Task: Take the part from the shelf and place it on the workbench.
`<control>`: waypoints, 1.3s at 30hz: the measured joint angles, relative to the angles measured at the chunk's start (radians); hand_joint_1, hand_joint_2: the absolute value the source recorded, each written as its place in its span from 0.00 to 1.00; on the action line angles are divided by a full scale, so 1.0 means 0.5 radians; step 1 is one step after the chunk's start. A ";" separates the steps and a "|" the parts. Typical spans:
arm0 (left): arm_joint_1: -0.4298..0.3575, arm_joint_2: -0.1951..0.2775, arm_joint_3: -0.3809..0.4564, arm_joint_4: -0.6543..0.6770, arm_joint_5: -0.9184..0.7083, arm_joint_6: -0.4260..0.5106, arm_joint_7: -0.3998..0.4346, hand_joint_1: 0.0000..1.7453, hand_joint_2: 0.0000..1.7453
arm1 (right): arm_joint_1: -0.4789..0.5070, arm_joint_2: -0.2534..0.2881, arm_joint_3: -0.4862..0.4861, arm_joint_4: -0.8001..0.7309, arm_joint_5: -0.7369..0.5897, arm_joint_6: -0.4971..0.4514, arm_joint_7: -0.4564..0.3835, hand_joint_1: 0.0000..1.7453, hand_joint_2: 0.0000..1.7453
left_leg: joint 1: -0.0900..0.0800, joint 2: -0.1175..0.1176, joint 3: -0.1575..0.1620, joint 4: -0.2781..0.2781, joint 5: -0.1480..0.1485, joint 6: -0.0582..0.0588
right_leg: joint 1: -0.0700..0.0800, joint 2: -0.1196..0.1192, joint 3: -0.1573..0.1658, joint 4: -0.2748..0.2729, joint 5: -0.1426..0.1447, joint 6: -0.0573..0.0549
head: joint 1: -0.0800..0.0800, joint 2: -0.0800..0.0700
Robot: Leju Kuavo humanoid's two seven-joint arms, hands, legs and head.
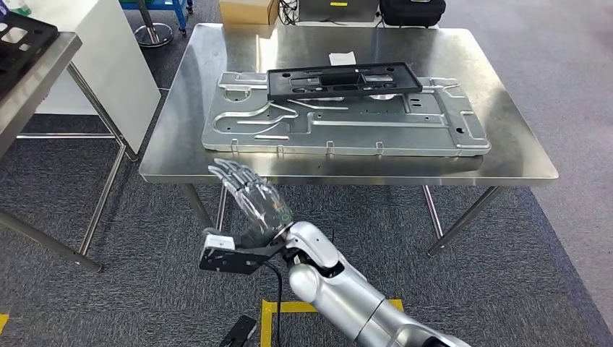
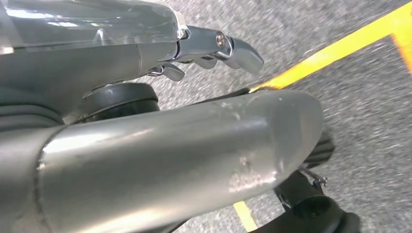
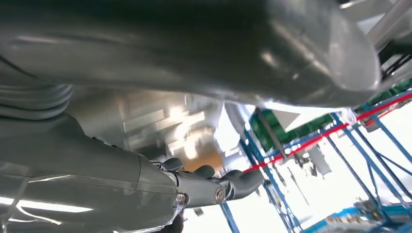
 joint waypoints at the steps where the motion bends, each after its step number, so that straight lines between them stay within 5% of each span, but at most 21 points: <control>1: 0.000 0.000 -0.002 0.000 0.016 0.010 0.004 0.00 0.00 | 0.055 0.005 0.005 0.041 -0.016 -0.047 -0.028 0.00 0.00 | -0.001 0.000 -0.032 0.001 0.023 -0.002 | -0.002 0.000 -0.009 0.101 -0.034 0.004 | 0.000 0.000; 3: 0.000 0.000 -0.006 0.000 0.045 0.025 0.012 0.00 0.00 | 0.151 0.015 0.008 0.128 -0.030 -0.144 -0.077 0.00 0.00 | -0.001 -0.001 -0.094 0.003 0.068 -0.010 | -0.004 0.000 0.052 0.138 0.023 0.005 | 0.000 0.000; 5: -0.001 0.000 -0.017 0.000 0.086 0.043 0.021 0.00 0.00 | 0.209 0.026 0.009 0.210 -0.025 -0.269 -0.123 0.00 0.00 | -0.002 0.000 -0.144 0.004 0.110 -0.025 | -0.003 0.001 0.246 -0.069 0.093 -0.009 | -0.001 0.000; 7: -0.003 0.000 -0.037 -0.001 0.151 0.067 0.029 0.00 0.00 | 0.254 0.039 -0.008 0.283 -0.029 -0.428 -0.208 0.00 0.00 | -0.005 0.002 -0.166 0.002 0.147 -0.045 | 0.008 0.003 0.450 -0.344 0.060 -0.030 | -0.003 0.000; 8: -0.003 0.000 -0.049 -0.001 0.186 0.079 0.033 0.00 0.00 | 0.277 0.043 -0.031 0.324 -0.041 -0.515 -0.276 0.00 0.00 | -0.005 0.003 -0.166 -0.005 0.166 -0.056 | 0.015 0.005 0.503 -0.425 0.040 -0.040 | -0.002 0.000; 11: 0.000 0.003 -0.081 -0.001 0.269 0.111 0.046 0.00 0.00 | 0.381 0.044 -0.183 0.480 -0.072 -0.729 -0.558 0.00 0.00 | 0.001 -0.001 -0.177 -0.025 0.198 -0.093 | 0.016 0.001 0.489 -0.475 0.084 -0.078 | 0.004 0.000; 13: 0.006 0.008 -0.093 -0.001 0.312 0.138 0.043 0.00 0.00 | 0.464 0.044 -0.349 0.588 -0.083 -0.778 -0.753 0.00 0.00 | 0.004 -0.004 -0.217 0.070 0.064 -0.108 | 0.011 -0.010 0.448 -0.493 0.137 -0.114 | -0.004 0.000; 15: 0.021 0.014 -0.096 -0.001 0.364 0.177 0.019 0.00 0.00 | 0.555 0.045 -0.573 0.710 -0.113 -0.788 -0.906 0.00 0.00 | 0.007 -0.003 -0.267 0.313 -0.158 -0.113 | 0.022 -0.017 0.390 -0.490 0.183 -0.133 | -0.014 0.000; 17: 0.047 0.023 -0.088 -0.001 0.425 0.219 -0.025 0.00 0.00 | 0.641 0.047 -0.849 0.869 -0.215 -0.789 -1.011 0.00 0.00 | 0.007 -0.003 -0.275 0.537 -0.240 -0.115 | 0.032 -0.025 0.325 -0.480 0.226 -0.134 | -0.016 0.000; 19: 0.078 0.033 -0.068 -0.001 0.473 0.248 -0.070 0.00 0.00 | 0.705 0.048 -1.134 1.051 -0.378 -0.784 -1.089 0.00 0.00 | 0.003 -0.003 -0.174 0.532 -0.143 -0.107 | 0.038 -0.029 0.255 -0.456 0.261 -0.129 | -0.016 0.000; 20: 0.090 0.037 -0.057 -0.001 0.488 0.257 -0.085 0.00 0.00 | 0.731 0.047 -1.258 1.128 -0.446 -0.777 -1.110 0.00 0.00 | -0.001 -0.004 -0.078 0.430 -0.097 -0.098 | 0.038 -0.029 0.222 -0.440 0.275 -0.125 | -0.016 0.000; 22: 0.103 0.043 -0.037 -0.002 0.514 0.275 -0.112 0.00 0.00 | 0.768 0.044 -1.466 1.251 -0.550 -0.751 -1.068 0.00 0.00 | -0.014 -0.005 0.131 0.145 -0.123 -0.078 | 0.040 -0.025 0.170 -0.410 0.303 -0.110 | -0.016 0.000; 24: 0.114 0.045 -0.014 -0.002 0.538 0.299 -0.140 0.00 0.00 | 0.793 0.040 -1.640 1.360 -0.637 -0.716 -0.924 0.00 0.00 | -0.031 -0.004 0.230 -0.029 -0.192 -0.060 | 0.034 -0.023 0.156 -0.404 0.335 -0.085 | -0.019 0.000; 27: 0.138 0.043 0.017 -0.002 0.559 0.325 -0.167 0.00 0.00 | 0.860 0.003 -1.879 1.496 -0.717 -0.679 -0.771 0.00 0.00 | -0.031 0.002 0.212 -0.070 -0.141 -0.023 | 0.020 -0.018 0.150 -0.397 0.330 -0.045 | -0.025 0.000; 29: 0.149 0.042 0.030 -0.002 0.565 0.330 -0.173 0.00 0.00 | 0.905 -0.028 -1.983 1.552 -0.735 -0.660 -0.742 0.00 0.00 | -0.020 0.009 0.170 -0.083 -0.085 0.000 | 0.011 -0.004 0.108 -0.271 0.158 -0.023 | -0.015 0.000; 31: 0.155 0.044 0.045 -0.002 0.575 0.340 -0.178 0.00 0.00 | 0.934 -0.051 -2.055 1.600 -0.765 -0.605 -0.697 0.00 0.00 | -0.019 0.015 0.109 -0.080 -0.035 0.007 | 0.000 0.002 0.055 -0.030 -0.042 -0.002 | -0.005 0.000; 33: 0.173 0.056 0.072 -0.002 0.619 0.353 -0.204 0.00 0.00 | 0.953 -0.069 -2.128 1.637 -0.840 -0.498 -0.633 0.00 0.00 | -0.017 0.022 0.043 -0.071 0.010 -0.004 | -0.019 0.002 0.059 0.139 -0.063 0.017 | -0.005 0.000; 34: 0.192 0.071 0.093 -0.002 0.646 0.341 -0.236 0.00 0.00 | 0.961 -0.080 -2.172 1.651 -0.890 -0.424 -0.599 0.00 0.00 | -0.014 0.026 0.010 -0.065 0.029 -0.013 | -0.030 0.001 0.105 0.140 -0.008 0.025 | -0.005 0.000; 36: 0.242 0.118 0.138 -0.002 0.669 0.283 -0.309 0.00 0.00 | 0.971 -0.101 -2.269 1.668 -0.975 -0.260 -0.526 0.00 0.00 | -0.009 0.032 -0.046 -0.047 0.062 -0.037 | -0.052 0.002 0.302 -0.050 0.076 0.040 | -0.004 0.000; 38: 0.286 0.163 0.159 -0.002 0.658 0.245 -0.345 0.00 0.00 | 0.975 -0.118 -2.353 1.680 -1.041 -0.140 -0.444 0.00 0.00 | -0.010 0.035 -0.083 -0.024 0.090 -0.066 | -0.055 0.009 0.516 -0.338 0.029 0.037 | -0.005 0.000; 39: 0.300 0.179 0.163 -0.002 0.647 0.241 -0.348 0.00 0.00 | 0.976 -0.123 -2.389 1.685 -1.068 -0.111 -0.407 0.00 0.00 | -0.011 0.035 -0.095 -0.019 0.108 -0.080 | -0.050 0.013 0.570 -0.431 -0.008 0.028 | -0.007 0.000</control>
